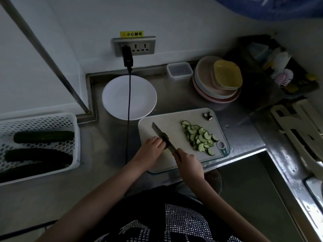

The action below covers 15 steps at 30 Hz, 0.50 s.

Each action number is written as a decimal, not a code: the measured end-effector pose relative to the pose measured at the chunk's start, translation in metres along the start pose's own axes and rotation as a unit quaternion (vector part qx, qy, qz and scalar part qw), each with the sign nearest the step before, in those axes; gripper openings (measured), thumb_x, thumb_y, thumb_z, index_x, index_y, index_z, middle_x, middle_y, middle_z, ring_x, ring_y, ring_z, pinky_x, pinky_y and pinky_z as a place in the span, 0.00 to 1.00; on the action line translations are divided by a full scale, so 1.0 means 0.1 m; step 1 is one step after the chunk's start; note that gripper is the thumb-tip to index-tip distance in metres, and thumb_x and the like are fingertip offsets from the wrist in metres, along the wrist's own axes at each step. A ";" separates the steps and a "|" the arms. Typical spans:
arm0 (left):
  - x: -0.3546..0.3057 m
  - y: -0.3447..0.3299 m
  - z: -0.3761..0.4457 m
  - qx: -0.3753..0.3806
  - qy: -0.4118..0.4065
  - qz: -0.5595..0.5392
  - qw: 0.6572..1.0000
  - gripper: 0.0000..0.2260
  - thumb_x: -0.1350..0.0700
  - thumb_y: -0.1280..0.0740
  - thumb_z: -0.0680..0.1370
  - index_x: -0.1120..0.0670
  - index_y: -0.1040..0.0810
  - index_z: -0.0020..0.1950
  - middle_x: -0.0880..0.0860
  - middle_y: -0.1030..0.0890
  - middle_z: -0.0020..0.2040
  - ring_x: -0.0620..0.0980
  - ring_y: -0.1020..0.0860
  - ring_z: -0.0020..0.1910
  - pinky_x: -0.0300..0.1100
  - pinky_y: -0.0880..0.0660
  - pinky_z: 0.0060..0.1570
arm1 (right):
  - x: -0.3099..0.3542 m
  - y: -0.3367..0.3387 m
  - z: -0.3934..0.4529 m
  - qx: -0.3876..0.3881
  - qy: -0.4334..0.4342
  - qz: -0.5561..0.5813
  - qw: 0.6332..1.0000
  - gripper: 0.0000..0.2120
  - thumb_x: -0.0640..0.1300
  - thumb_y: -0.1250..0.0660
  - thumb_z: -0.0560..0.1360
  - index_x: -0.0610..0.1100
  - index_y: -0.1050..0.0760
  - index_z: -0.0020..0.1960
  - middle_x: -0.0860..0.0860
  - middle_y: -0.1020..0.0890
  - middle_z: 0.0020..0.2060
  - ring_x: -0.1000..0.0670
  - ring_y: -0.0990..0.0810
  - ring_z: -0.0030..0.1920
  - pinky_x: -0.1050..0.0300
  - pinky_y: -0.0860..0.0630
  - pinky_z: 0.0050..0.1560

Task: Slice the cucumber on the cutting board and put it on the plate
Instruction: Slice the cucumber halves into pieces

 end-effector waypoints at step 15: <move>0.00 -0.04 -0.02 0.020 0.006 0.009 1.000 0.17 0.65 0.24 0.61 0.60 0.22 0.48 0.56 0.22 0.46 0.54 0.31 0.47 0.45 0.24 0.41 | -0.04 -0.17 0.03 0.048 0.003 -0.102 0.994 0.08 0.42 0.46 0.81 0.44 0.35 0.60 0.40 0.20 0.50 0.38 0.20 0.50 0.50 0.27 0.43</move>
Point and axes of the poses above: each hand's wrist, its own z-axis towards the middle knuckle, its own y-axis out of the back of the hand, x = y × z, the point moved 2 cm from there along z, towards the middle knuckle
